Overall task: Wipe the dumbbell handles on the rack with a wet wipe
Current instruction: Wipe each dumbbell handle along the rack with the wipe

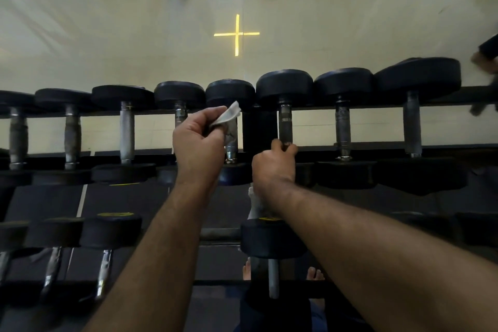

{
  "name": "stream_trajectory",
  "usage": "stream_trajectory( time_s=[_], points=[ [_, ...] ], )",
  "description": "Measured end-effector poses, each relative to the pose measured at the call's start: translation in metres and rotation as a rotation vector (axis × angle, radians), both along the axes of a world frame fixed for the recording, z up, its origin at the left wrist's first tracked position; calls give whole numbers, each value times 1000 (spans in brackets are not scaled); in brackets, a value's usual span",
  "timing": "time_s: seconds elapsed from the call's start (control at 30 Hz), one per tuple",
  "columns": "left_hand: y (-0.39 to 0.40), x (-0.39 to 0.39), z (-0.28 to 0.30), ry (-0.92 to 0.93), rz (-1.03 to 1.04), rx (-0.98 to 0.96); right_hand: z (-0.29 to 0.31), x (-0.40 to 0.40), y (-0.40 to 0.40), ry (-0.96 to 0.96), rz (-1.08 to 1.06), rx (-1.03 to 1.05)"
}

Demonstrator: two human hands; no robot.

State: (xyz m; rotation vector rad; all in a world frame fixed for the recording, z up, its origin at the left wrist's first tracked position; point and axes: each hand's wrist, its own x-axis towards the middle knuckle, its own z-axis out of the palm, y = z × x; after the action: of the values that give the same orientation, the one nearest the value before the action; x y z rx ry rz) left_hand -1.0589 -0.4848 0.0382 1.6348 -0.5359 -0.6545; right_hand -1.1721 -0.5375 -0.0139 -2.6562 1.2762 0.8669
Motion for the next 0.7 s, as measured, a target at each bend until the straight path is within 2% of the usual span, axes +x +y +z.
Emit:
stream_trajectory(
  time_s=[0.13,0.2,0.27,0.47,0.53,0.6,0.63,0.7],
  points=[
    [3,-6,2,51,17,1,0,-50,-8,-348,3,24],
    [0,-8,-2,77,23,8,-2,-75,-16,-509,-58,134],
    [-4,-10,-5,89,11,16,-2,-87,-23,-574,-110,241],
    [-17,-18,-10,5,-36,78,8,-89,-38,-483,38,347],
    [-21,-17,-17,-17,-51,109,10,-99,-48,-555,109,214],
    [-26,-19,-24,-76,-79,124,11,-114,-60,-630,58,-33],
    [-29,-21,-27,-127,-101,130,12,-122,-67,-594,-16,-119],
    [-38,-28,-32,-251,-134,125,13,-133,-75,-386,-150,-94]
  ],
)
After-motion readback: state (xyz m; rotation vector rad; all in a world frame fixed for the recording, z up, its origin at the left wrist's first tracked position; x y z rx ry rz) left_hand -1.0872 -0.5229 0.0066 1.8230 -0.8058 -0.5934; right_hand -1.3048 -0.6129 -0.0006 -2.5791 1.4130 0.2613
